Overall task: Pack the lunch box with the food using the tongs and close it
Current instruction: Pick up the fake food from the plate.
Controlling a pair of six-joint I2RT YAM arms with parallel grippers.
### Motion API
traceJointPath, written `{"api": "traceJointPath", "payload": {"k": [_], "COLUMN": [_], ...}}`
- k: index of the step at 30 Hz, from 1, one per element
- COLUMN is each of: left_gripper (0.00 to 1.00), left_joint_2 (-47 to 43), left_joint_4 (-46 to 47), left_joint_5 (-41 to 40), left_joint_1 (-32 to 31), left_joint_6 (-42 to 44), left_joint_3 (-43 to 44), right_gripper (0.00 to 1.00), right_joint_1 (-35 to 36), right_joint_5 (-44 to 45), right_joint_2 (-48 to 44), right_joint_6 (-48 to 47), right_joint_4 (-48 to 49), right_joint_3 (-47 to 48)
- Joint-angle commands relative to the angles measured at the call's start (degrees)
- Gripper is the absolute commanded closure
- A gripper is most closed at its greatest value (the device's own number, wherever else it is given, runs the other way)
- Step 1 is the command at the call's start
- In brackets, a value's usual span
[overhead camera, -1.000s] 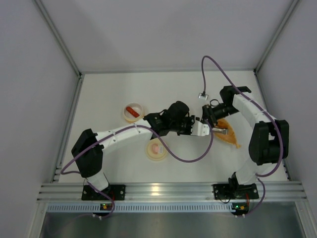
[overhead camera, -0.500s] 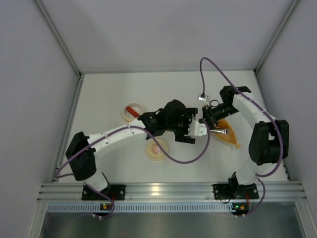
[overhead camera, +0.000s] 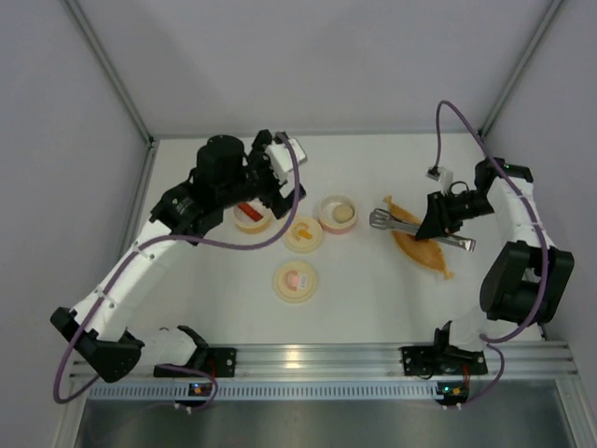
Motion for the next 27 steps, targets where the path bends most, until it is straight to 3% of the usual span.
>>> {"api": "traceJointPath", "payload": {"k": [1,6,13,19,27], "left_gripper": [0.02,0.02,0.01,0.02,0.02], "left_joint_2": [0.07,-0.81,-1.69,-0.20,1.39], "left_joint_4": [-8.14,-8.50,-9.29,-12.02,-10.96], "left_joint_5": [4.96,7.08,14.37,18.33,17.02], "left_joint_1": [11.23,19.88,26.64,28.93,29.46], "left_joint_6": [-10.98,-15.72,-16.53,-15.47,-16.70], "left_joint_3": [-1.74,-6.74,-11.24,-10.45,-10.80], "right_gripper": [0.68,0.58,0.59,0.58,0.57], "right_joint_1": [-2.89,-4.92,-7.47,-7.47,-7.56], "right_joint_5": [7.70,13.08,18.62,25.30,27.94], "right_joint_2": [-5.91,-10.13,-11.55,-10.58,-7.86], "right_joint_6": [-3.56,-5.58,-10.75,-16.21,-17.80], "right_joint_4": [-10.32,-10.32,-10.32,-9.19,-6.02], "right_joint_3": [2.28,0.70,0.70,1.05,1.67]}}
